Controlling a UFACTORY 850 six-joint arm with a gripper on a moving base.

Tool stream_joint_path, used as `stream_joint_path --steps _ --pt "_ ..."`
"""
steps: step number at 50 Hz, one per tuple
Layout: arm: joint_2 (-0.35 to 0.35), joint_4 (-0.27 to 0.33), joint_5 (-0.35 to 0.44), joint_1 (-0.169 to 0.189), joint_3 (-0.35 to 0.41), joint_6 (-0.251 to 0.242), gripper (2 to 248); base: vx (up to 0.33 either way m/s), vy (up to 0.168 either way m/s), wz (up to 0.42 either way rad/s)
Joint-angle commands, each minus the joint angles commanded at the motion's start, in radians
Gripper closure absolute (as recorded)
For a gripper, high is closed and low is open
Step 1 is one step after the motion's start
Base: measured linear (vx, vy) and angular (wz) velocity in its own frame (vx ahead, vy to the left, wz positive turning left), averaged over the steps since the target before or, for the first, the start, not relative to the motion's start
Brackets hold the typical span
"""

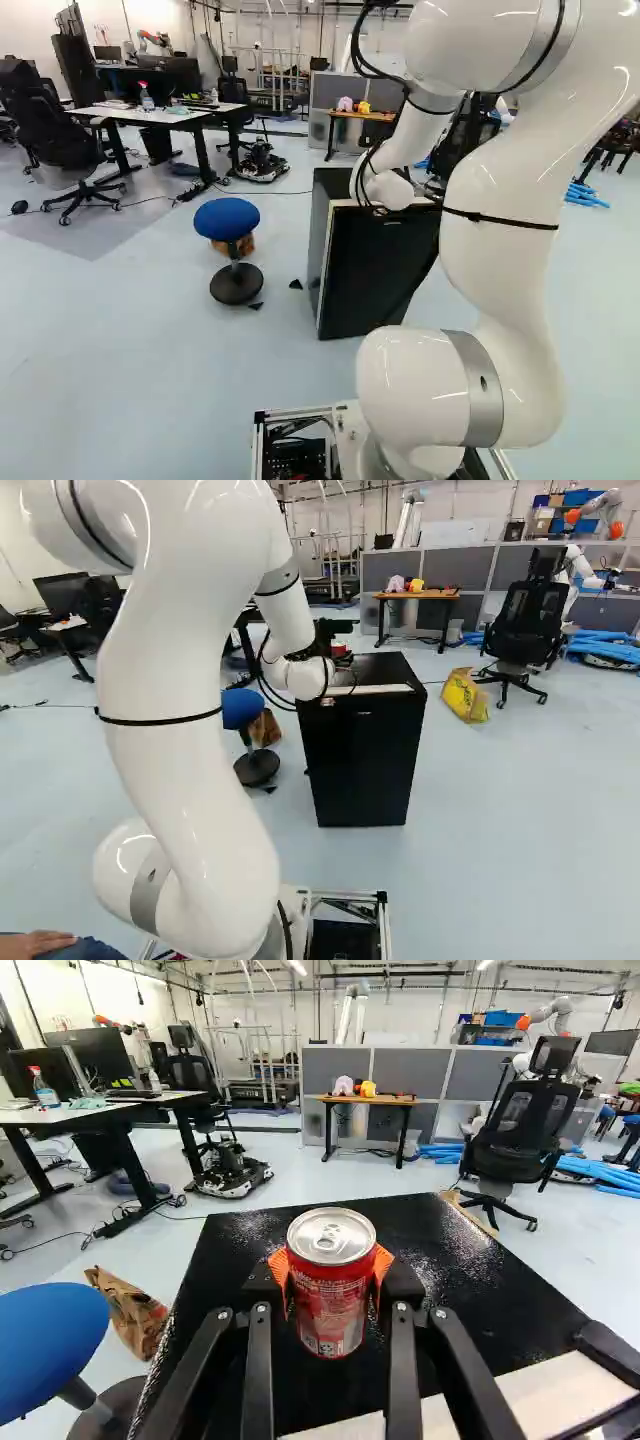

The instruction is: Grab a drink from the fridge

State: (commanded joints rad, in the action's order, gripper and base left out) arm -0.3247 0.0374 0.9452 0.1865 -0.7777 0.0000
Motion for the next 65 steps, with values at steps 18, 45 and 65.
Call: stream_joint_path --steps 18,45,65 --pt "0.106 -0.007 -0.013 -0.033 0.121 0.0 150 0.0 0.0 0.0" --pt "0.314 -0.019 -0.038 -0.097 0.359 0.0 150 0.0 0.0 0.0" --pt "0.446 -0.028 -0.054 -0.138 0.51 0.0 150 0.0 0.0 0.0"
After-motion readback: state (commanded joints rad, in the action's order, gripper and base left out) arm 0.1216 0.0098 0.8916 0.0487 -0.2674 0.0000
